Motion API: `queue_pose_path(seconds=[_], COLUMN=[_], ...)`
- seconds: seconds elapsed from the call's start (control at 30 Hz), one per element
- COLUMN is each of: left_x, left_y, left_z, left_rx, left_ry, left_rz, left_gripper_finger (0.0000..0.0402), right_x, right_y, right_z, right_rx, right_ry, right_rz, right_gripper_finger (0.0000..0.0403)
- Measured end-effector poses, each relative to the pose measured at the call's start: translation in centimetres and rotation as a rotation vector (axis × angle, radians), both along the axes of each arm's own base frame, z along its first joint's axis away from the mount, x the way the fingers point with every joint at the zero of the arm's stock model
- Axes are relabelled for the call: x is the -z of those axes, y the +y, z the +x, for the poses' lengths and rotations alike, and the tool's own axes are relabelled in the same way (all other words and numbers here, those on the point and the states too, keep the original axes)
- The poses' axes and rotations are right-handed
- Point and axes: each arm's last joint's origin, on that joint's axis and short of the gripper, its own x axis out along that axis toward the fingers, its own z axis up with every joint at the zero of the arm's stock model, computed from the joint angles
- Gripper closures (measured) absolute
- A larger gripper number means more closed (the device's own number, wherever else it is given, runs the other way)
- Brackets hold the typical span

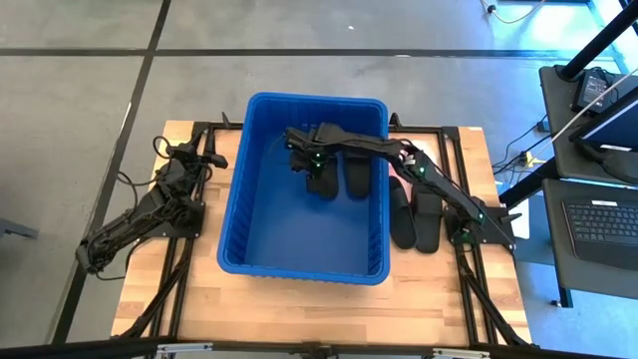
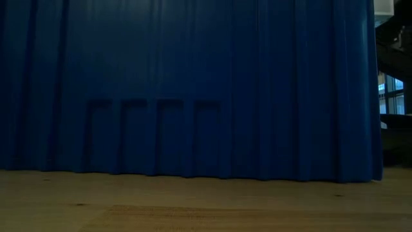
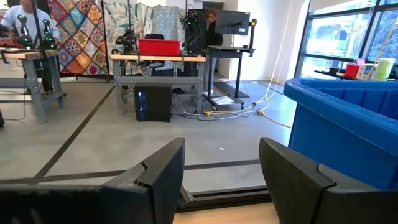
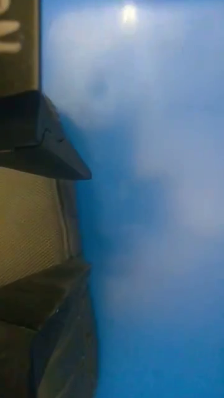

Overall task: Pick and place slides into bin
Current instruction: Put the black slipper into the blue bin

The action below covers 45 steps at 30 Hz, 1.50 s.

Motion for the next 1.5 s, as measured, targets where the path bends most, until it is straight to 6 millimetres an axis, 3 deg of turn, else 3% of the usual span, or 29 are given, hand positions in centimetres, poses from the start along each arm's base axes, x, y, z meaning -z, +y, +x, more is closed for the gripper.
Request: queue_pose_path(seconds=[0.43, 0.77, 1.03, 1.4, 1.5], left_x=[0.0, 0.0, 0.0, 0.0, 0.0], left_y=[0.0, 0.0, 0.0, 0.0, 0.0], left_z=[0.0, 0.0, 0.0, 0.0, 0.0], left_rx=[0.000, 0.000, 0.000, 0.000, 0.000], left_ry=[0.000, 0.000, 0.000, 0.007, 0.007], left_rz=[0.000, 0.000, 0.000, 0.001, 0.001], left_gripper_finger=[0.0200, 0.0200, 0.0200, 0.0200, 0.0200], right_x=[0.0, 0.0, -0.2, -3.0, -4.8], right_y=[-2.0, -2.0, -1.8, -1.3, -1.3], right_z=[-1.1, -1.3, -1.1, -1.3, -1.6], right_rx=[0.139, 0.285, 0.284, 0.281, 0.303], right_ry=[0.063, 0.070, 0.052, -0.020, -0.065], right_rz=[-0.046, -0.034, -0.025, -0.022, -0.023], right_gripper_finger=[0.0176, 0.0176, 0.0176, 0.0175, 0.0175])
